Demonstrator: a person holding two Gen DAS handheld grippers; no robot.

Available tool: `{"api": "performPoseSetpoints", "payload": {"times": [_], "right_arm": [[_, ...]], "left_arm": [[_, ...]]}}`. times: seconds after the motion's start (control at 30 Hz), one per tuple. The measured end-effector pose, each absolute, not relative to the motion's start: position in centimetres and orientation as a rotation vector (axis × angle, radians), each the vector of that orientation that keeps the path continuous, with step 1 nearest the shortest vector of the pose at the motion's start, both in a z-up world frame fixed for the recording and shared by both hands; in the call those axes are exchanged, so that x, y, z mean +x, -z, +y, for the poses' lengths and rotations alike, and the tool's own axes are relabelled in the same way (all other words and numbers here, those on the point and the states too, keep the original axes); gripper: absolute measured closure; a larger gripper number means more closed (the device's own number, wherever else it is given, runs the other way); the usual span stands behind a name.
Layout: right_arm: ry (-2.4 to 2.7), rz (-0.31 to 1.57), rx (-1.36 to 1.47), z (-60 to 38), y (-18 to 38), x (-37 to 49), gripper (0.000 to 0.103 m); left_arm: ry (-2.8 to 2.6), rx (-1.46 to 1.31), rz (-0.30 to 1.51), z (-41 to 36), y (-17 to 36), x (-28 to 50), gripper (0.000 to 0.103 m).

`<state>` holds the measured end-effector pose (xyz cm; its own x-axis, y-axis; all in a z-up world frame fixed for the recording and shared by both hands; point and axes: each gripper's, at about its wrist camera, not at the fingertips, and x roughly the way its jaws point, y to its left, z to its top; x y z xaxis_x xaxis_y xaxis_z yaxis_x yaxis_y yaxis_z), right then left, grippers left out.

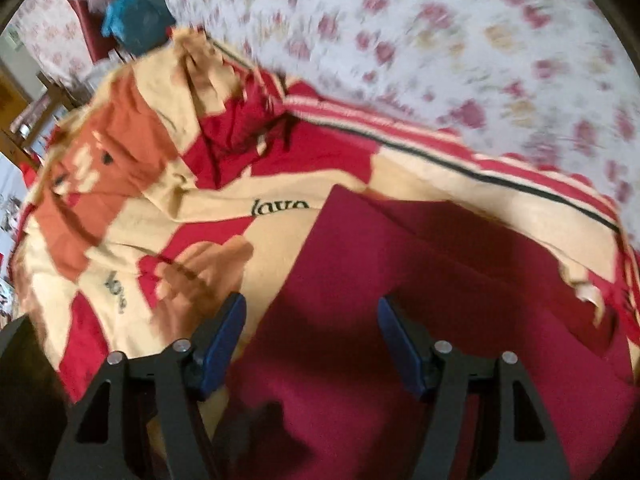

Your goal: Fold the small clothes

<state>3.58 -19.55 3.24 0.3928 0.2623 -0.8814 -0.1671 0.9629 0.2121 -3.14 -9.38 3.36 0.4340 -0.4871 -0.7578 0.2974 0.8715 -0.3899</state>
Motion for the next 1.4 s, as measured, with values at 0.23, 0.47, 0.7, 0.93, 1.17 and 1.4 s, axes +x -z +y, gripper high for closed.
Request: {"api": "performPoseSetpoints", "payload": {"times": [0.23,0.47,0.7,0.93,1.17,1.4], "right_arm": [[-0.265,1.102,0.034,-18.3,-3.6,3.2,0.094],[-0.338,1.127,0.149,-17.4,-2.4,4.4,0.098],[-0.342,1.062,0.312,-22.7,-5.2,1.2,0.053],[0.026,1.011,0.14,-33.9,-5.2,-8.0,0.052],[0.099,0.997,0.149,-38.0,-3.6,-13.6,0.051],[0.112,1.028,0.131,-38.7,-2.6,-16.7,0.042]], "left_arm": [[0.509,-0.211,1.002,-8.6,-4.2,-3.2,0.079],[0.463,-0.183,0.946,-7.8,-5.5,-2.9,0.079],[0.469,-0.169,0.937,-8.3,-5.6,-3.2,0.079],[0.469,-0.11,0.946,-9.4,-4.9,-3.0,0.079],[0.456,-0.06,0.933,-10.2,-4.1,-3.3,0.077],[0.413,-0.024,0.919,-11.4,-7.0,-5.4,0.077]]}}
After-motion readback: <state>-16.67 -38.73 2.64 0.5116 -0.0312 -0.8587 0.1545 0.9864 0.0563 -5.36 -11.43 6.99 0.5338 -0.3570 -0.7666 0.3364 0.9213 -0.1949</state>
